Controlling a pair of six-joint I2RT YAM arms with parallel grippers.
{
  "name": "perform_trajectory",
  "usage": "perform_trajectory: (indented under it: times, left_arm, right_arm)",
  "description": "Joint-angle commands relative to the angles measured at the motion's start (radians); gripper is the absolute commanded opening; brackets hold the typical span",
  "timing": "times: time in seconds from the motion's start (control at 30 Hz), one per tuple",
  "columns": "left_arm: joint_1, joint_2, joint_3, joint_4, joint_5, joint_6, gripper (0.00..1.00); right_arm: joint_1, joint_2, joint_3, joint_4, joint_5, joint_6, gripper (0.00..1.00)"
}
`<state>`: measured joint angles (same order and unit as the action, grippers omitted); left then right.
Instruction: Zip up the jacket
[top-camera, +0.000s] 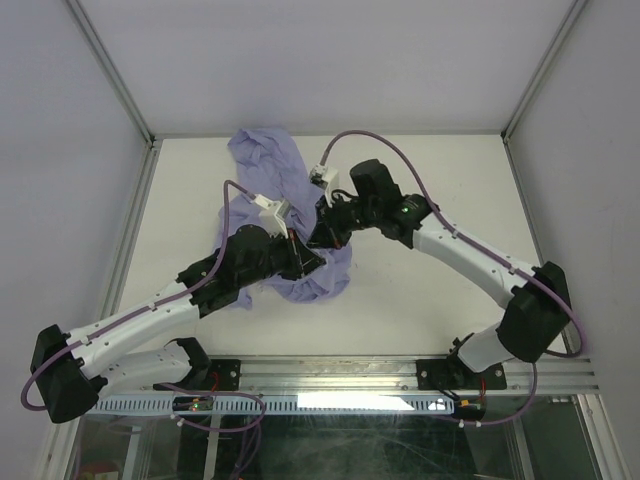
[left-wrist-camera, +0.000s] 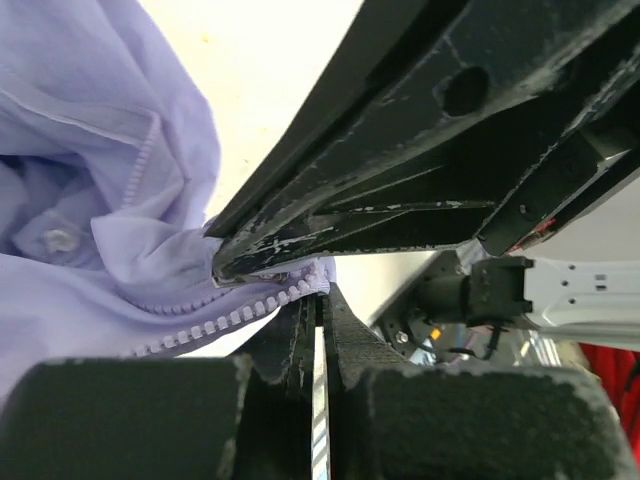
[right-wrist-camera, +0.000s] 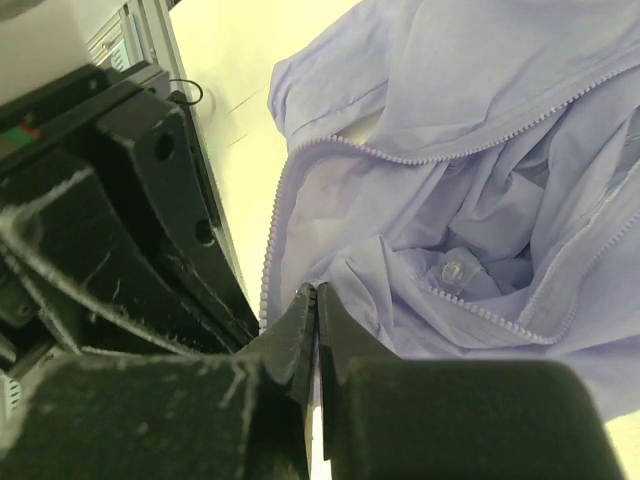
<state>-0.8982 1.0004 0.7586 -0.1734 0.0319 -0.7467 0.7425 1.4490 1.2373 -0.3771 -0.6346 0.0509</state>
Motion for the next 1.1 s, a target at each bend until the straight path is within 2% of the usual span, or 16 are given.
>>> perform_trajectory:
  times: [0.0, 0.23, 0.33, 0.43, 0.57, 0.67, 0.87, 0.97, 1.07]
  left_arm:
    - [-0.059, -0.009, 0.041, 0.043, 0.076, 0.034, 0.0]
    - [-0.076, 0.0, 0.023, 0.034, 0.041, 0.031, 0.0]
    - [-0.076, -0.051, -0.022, 0.031, -0.027, 0.004, 0.0]
    - [-0.074, -0.123, -0.084, 0.054, -0.089, -0.015, 0.0]
    - [-0.074, -0.182, -0.144, 0.12, -0.11, -0.019, 0.0]
    - [-0.075, -0.201, -0.177, 0.169, -0.111, -0.012, 0.0]
    - [-0.074, -0.23, -0.233, 0.264, -0.12, 0.012, 0.0]
    - [-0.074, -0.241, -0.265, 0.323, -0.119, 0.018, 0.0]
    - [-0.074, -0.254, -0.293, 0.359, -0.123, 0.02, 0.0]
  right_arm:
    - [0.044, 0.102, 0.176, 0.05, -0.019, 0.014, 0.0]
    - [0.147, 0.253, 0.339, 0.003, -0.08, 0.044, 0.0]
    - [0.145, 0.249, 0.346, -0.008, -0.087, 0.066, 0.0]
    - [0.126, 0.203, 0.323, -0.005, -0.061, 0.108, 0.08]
    - [0.079, 0.13, 0.284, 0.01, -0.031, 0.222, 0.31]
    - [0.039, 0.061, 0.239, 0.043, -0.018, 0.295, 0.42]
    - [-0.037, -0.097, 0.155, -0.071, 0.131, 0.336, 0.46]
    - [-0.069, -0.165, 0.055, -0.094, 0.143, 0.406, 0.45]
    - [-0.075, -0.225, -0.075, -0.03, 0.109, 0.536, 0.45]
